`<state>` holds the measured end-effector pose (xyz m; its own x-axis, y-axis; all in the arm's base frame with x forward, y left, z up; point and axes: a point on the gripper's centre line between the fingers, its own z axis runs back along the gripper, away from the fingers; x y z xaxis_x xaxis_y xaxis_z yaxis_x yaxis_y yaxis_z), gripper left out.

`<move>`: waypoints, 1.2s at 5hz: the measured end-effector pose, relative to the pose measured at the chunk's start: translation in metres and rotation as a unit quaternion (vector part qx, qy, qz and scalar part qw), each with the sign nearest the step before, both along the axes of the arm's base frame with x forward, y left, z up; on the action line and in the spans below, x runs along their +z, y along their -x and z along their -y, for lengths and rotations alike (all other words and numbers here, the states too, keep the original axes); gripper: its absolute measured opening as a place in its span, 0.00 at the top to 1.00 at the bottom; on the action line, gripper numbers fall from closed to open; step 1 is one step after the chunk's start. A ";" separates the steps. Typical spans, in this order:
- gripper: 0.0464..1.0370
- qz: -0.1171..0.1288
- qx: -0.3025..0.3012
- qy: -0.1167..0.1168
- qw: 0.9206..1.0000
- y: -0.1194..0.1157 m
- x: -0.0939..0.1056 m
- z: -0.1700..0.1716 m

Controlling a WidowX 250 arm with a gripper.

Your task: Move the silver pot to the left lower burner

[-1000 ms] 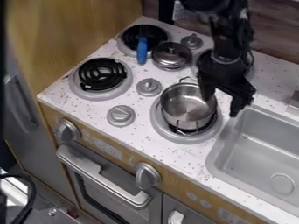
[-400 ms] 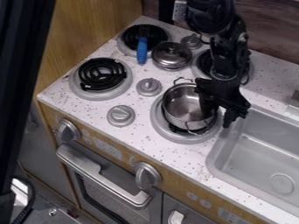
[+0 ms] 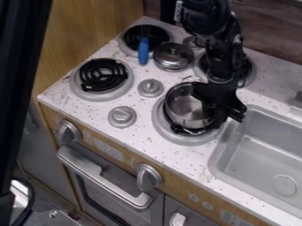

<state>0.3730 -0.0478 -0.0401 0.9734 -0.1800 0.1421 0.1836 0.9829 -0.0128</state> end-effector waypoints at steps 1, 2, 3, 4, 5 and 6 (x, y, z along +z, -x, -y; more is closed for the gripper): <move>0.95 0.006 -0.040 -0.011 0.999 -0.001 0.011 -0.008; 0.98 0.028 -0.075 -0.032 0.996 -0.005 0.032 -0.032; 0.98 0.037 -0.073 -0.044 0.996 -0.007 0.041 -0.065; 0.98 0.038 -0.052 -0.051 0.997 -0.005 0.042 -0.109; 0.98 0.026 -0.014 -0.057 0.998 -0.001 0.029 -0.147; 0.98 0.019 0.006 -0.067 0.998 -0.007 0.017 -0.176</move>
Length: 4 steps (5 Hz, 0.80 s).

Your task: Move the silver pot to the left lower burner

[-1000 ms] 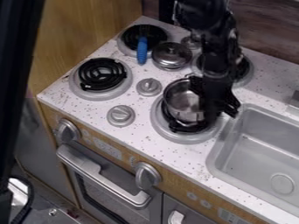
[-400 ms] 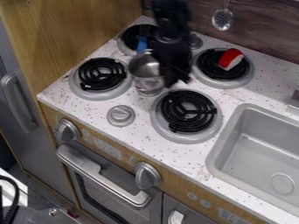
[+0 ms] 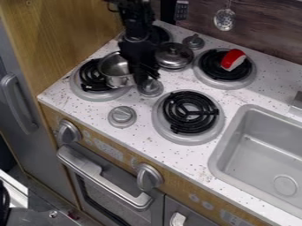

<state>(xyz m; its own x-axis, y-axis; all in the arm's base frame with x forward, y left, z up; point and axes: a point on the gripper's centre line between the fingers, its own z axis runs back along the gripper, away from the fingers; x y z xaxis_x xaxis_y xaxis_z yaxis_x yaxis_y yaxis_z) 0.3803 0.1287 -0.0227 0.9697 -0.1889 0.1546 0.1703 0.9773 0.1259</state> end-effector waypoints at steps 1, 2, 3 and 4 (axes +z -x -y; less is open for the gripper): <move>0.98 -0.010 0.025 -0.006 1.000 -0.001 -0.009 -0.031; 0.98 -0.015 0.036 -0.003 0.999 0.002 -0.015 -0.043; 0.96 -0.017 0.042 0.002 0.999 0.009 -0.017 -0.049; 0.79 -0.023 0.050 0.011 0.998 0.021 -0.018 -0.044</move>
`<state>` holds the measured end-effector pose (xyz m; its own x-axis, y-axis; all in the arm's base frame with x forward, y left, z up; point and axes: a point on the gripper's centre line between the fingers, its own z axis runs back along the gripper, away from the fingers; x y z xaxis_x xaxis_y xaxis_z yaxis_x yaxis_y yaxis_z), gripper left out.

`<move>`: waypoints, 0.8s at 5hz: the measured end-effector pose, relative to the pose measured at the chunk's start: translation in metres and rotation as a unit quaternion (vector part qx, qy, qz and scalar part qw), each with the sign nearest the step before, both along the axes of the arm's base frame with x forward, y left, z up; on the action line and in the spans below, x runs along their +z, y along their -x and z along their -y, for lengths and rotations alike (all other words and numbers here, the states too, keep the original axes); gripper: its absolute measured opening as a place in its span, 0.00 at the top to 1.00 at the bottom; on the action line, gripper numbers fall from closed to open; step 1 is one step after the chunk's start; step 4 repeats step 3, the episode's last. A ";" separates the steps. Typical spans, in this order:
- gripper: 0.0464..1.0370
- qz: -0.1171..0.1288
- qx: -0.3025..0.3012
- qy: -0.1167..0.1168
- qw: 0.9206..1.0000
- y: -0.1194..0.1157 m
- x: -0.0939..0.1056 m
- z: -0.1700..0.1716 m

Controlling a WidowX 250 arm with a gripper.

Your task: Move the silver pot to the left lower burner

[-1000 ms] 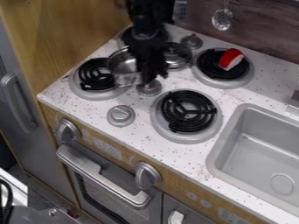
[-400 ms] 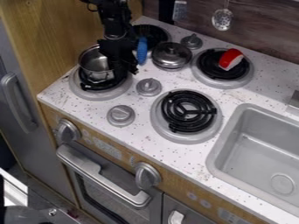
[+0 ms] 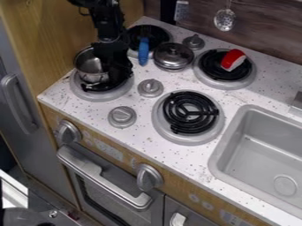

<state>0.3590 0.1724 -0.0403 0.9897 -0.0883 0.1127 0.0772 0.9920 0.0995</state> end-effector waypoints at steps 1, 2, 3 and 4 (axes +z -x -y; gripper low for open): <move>0.51 -0.001 0.007 0.014 1.000 0.006 0.006 0.012; 0.22 0.034 0.019 0.010 0.999 0.001 0.039 0.021; 0.04 0.035 0.030 0.022 0.999 0.009 0.051 0.042; 0.04 0.035 0.030 0.022 0.999 0.009 0.051 0.042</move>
